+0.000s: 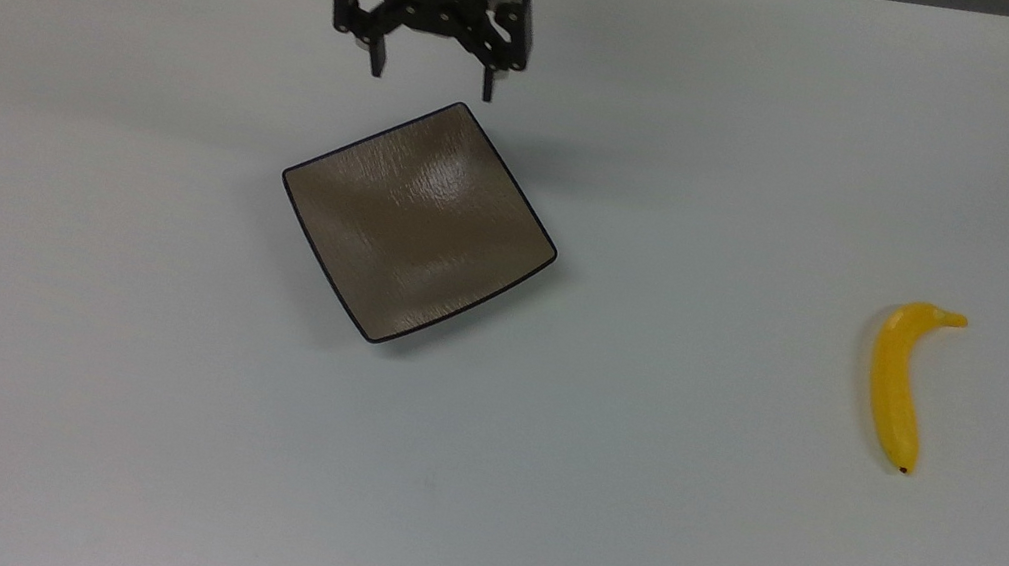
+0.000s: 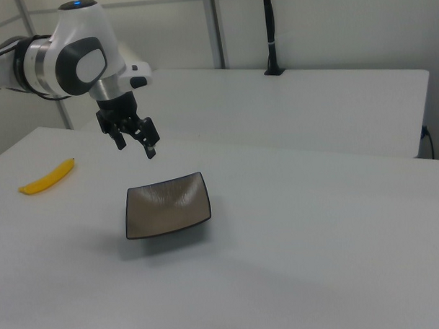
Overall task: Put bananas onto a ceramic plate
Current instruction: 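Move the open gripper across the table toward the yellow banana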
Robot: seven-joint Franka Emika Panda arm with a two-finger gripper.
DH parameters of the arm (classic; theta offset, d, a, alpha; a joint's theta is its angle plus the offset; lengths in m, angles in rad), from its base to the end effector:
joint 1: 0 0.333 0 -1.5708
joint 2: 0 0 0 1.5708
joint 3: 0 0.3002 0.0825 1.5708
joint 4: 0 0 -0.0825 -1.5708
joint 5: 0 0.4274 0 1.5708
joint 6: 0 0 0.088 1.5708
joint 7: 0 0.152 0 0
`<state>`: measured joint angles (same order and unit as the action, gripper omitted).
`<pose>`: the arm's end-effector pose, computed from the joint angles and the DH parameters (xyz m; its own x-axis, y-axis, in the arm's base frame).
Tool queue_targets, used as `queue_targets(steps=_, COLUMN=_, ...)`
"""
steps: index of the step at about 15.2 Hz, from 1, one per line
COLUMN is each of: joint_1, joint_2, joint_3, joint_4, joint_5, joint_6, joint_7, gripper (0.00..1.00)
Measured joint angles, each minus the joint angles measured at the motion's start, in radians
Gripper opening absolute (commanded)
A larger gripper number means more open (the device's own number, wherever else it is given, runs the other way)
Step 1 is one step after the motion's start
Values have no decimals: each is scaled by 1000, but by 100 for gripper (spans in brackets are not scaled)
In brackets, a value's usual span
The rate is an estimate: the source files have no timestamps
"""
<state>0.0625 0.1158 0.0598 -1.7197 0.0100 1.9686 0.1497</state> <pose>0.6532 0.0803 0.4506 0.9911 -0.0336 0.1289 -0.0292 -0.9989 -0.0362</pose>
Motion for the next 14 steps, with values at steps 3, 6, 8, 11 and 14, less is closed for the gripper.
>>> queue_targets(steps=3, joint_1=41, joint_2=14, joint_3=3, joint_4=0, joint_5=37, joint_6=93, joint_7=98, gripper=100)
queue_targets(steps=6, joint_1=84, joint_2=26, joint_3=4, joint_4=0, joint_5=78, joint_6=149, joint_7=157, gripper=100)
queue_targets(steps=8, joint_1=123, joint_2=45, joint_3=6, joint_4=5, joint_5=80, joint_6=188, joint_7=220, gripper=100)
queue_targets(steps=11, joint_1=190, joint_2=105, joint_3=11, joint_4=40, joint_5=79, joint_6=224, joint_7=305, gripper=100)
queue_targets(steps=14, joint_1=247, joint_2=189, joint_3=39, joint_4=102, joint_5=79, joint_6=283, joint_7=351, gripper=100)
